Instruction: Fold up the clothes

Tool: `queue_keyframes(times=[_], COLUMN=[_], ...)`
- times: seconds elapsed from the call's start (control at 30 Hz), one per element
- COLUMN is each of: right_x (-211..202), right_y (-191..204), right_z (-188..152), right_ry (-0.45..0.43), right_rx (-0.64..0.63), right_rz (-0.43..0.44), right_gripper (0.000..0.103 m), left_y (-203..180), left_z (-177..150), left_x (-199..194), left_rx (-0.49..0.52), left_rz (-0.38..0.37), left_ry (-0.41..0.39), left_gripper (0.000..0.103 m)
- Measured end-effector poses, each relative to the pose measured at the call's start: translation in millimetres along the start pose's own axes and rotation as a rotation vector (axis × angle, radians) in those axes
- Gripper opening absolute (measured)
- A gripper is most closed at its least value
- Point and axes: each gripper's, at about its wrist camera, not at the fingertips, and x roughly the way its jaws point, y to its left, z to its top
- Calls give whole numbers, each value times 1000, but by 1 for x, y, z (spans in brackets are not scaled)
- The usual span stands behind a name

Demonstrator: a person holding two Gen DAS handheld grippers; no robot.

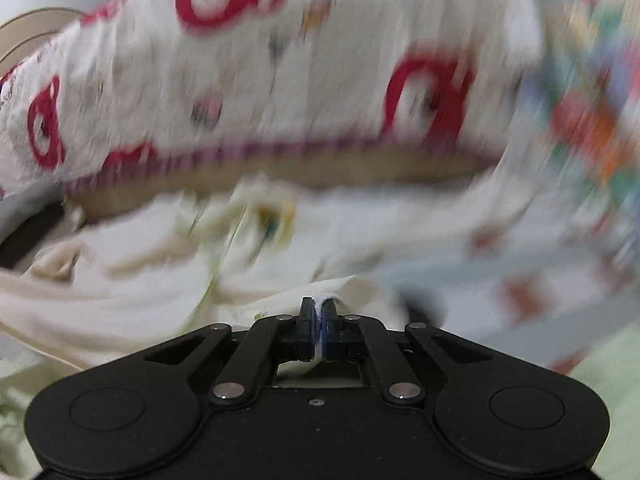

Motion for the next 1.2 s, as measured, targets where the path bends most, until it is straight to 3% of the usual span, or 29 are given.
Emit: queue_keyframes(times=[0.03, 0.13, 0.2, 0.33, 0.43, 0.63, 0.8, 0.9, 1.2], right_x=[-13, -46, -46, -28, -27, -26, -17, -13, -4], right_y=[0, -2, -16, -24, -35, -37, -38, -37, -37], right_z=[9, 20, 11, -40, -68, -97, -107, -114, -126], right_ry=[-29, -91, -26, 123, 170, 181, 204, 218, 248], right_rx=[-73, -157, -26, 68, 161, 198, 207, 214, 213], right_rz=[-96, -236, -173, -130, -60, -45, -16, -13, -11], right_gripper=[4, 4, 4, 4, 5, 8, 11, 11, 13], left_y=[7, 25, 32, 34, 46, 56, 52, 55, 55], left_z=[7, 11, 2, -31, -43, -58, -67, -73, -82], left_x=[-12, -42, -48, -42, -42, -34, -25, -18, -9], left_rx=[-28, -90, -139, -141, -216, -276, -237, -269, -264], left_rz=[23, 54, 45, 59, 38, 55, 75, 73, 88], left_ry=[-30, -76, -30, 119, 182, 258, 329, 382, 431], left_gripper=[1, 1, 1, 1, 1, 1, 1, 2, 4])
